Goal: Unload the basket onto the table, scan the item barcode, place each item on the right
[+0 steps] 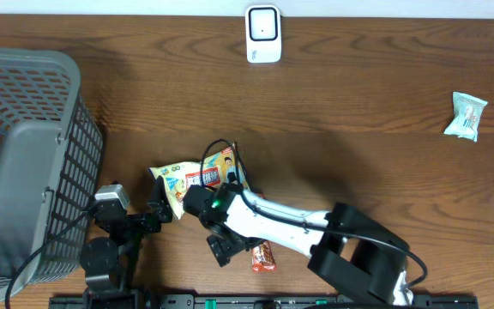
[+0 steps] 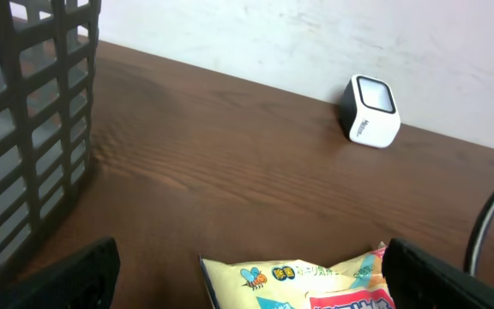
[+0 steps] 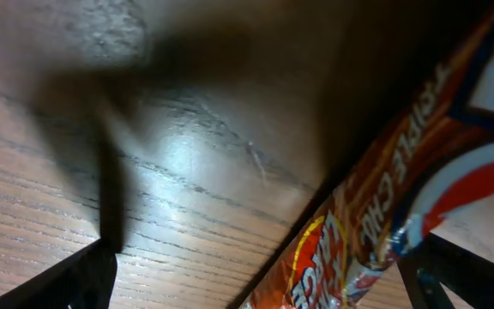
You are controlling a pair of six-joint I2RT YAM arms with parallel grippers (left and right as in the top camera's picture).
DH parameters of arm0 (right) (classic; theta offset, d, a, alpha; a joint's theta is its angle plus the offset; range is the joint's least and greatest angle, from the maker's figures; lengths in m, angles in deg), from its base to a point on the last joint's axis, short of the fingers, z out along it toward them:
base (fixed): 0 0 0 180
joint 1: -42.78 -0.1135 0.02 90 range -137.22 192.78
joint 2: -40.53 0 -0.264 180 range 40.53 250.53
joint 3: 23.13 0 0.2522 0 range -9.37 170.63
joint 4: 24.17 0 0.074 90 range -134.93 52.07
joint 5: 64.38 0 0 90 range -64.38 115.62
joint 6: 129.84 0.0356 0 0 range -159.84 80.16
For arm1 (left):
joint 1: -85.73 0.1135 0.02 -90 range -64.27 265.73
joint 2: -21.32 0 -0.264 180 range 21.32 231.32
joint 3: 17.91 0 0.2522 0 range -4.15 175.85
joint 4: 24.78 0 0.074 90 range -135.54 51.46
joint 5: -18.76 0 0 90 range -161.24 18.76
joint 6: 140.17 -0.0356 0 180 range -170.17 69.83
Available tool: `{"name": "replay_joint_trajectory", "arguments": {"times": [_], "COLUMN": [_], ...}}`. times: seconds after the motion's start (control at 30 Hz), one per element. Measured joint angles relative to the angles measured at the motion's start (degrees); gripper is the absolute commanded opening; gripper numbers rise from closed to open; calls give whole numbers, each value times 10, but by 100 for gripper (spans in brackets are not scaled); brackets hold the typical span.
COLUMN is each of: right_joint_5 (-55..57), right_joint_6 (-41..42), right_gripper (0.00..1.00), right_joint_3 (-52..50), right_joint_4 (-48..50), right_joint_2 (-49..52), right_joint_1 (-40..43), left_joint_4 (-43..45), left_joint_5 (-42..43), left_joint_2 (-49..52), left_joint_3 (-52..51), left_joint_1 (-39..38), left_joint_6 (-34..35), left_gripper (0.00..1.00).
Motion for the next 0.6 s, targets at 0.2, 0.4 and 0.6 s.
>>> {"name": "replay_joint_trajectory", "arguments": {"times": [0.2,0.4,0.6], "right_joint_5": [7,10,-129], "right_joint_6": [11,-5,-171], "right_gripper": [1,1,1], "right_joint_3": [-13,-47,-55], "right_joint_4": [-9,7,10], "right_joint_2": [-5,-28,-28], "right_joint_1": [23,41,117], "left_joint_4": [0,0,0], "left_joint_5": [0,0,0], "left_joint_2": [0,0,0], "left_joint_3": [0,0,0], "left_joint_1": [0,0,0], "left_joint_6": [0,0,0], "left_gripper": [98,98,98]}}
